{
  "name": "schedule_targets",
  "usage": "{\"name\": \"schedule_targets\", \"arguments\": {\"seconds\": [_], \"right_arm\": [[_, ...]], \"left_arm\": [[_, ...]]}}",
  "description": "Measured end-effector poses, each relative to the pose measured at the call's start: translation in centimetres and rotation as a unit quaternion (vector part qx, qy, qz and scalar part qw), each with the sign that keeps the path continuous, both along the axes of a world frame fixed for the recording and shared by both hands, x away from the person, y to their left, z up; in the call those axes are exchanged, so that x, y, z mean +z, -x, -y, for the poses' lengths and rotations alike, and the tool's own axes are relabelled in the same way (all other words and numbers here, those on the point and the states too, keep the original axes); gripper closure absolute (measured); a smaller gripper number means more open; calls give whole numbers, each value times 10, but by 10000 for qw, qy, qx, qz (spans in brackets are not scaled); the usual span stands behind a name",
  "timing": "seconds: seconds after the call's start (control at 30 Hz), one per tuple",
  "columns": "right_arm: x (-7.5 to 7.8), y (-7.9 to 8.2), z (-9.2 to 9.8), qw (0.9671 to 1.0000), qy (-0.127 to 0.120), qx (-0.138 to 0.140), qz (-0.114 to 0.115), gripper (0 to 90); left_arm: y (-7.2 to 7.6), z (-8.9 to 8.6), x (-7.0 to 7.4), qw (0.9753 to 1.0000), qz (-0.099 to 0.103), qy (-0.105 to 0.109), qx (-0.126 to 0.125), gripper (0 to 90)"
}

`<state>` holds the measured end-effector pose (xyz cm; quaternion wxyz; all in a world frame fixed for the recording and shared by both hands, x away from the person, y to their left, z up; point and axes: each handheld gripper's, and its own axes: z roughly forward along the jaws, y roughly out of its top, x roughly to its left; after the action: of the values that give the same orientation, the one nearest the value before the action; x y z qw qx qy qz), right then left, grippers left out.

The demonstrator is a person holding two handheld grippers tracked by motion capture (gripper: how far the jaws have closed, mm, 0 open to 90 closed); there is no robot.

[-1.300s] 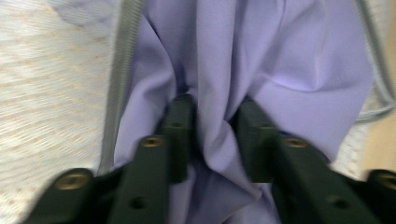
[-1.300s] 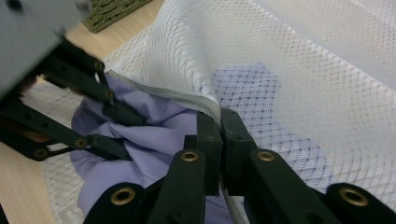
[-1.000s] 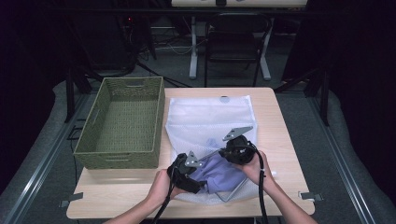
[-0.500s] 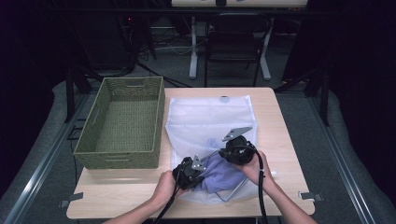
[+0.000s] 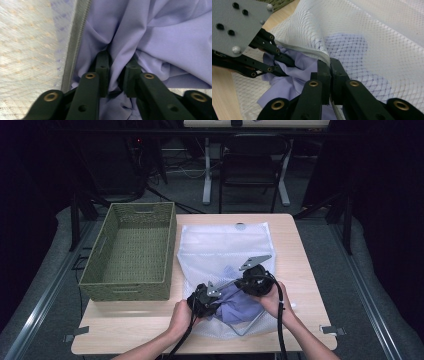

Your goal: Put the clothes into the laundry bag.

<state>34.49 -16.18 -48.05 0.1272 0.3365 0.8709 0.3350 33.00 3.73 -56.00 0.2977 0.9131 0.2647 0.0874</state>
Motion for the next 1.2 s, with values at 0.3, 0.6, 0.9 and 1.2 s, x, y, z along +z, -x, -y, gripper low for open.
{"name": "schedule_targets", "arguments": {"seconds": [0.3, 0.6, 0.9, 1.2], "right_arm": [[-1, 0, -1, 10000, 22, 7, 8, 881], [-1, -1, 0, 10000, 29, -7, -2, 881], [0, -2, 1, 10000, -6, -7, -11, 881], [7, 1, 2, 9999, -165, -27, 28, 882]], "left_arm": [[12, -11, 26, 9996, -171, 7, -212, 368], [24, -5, 14, 9985, -159, -357, -390, 281], [14, 1, 3, 9972, -24, -239, -707, 741], [10, 4, 27, 9977, 577, 344, 7, 830]]}}
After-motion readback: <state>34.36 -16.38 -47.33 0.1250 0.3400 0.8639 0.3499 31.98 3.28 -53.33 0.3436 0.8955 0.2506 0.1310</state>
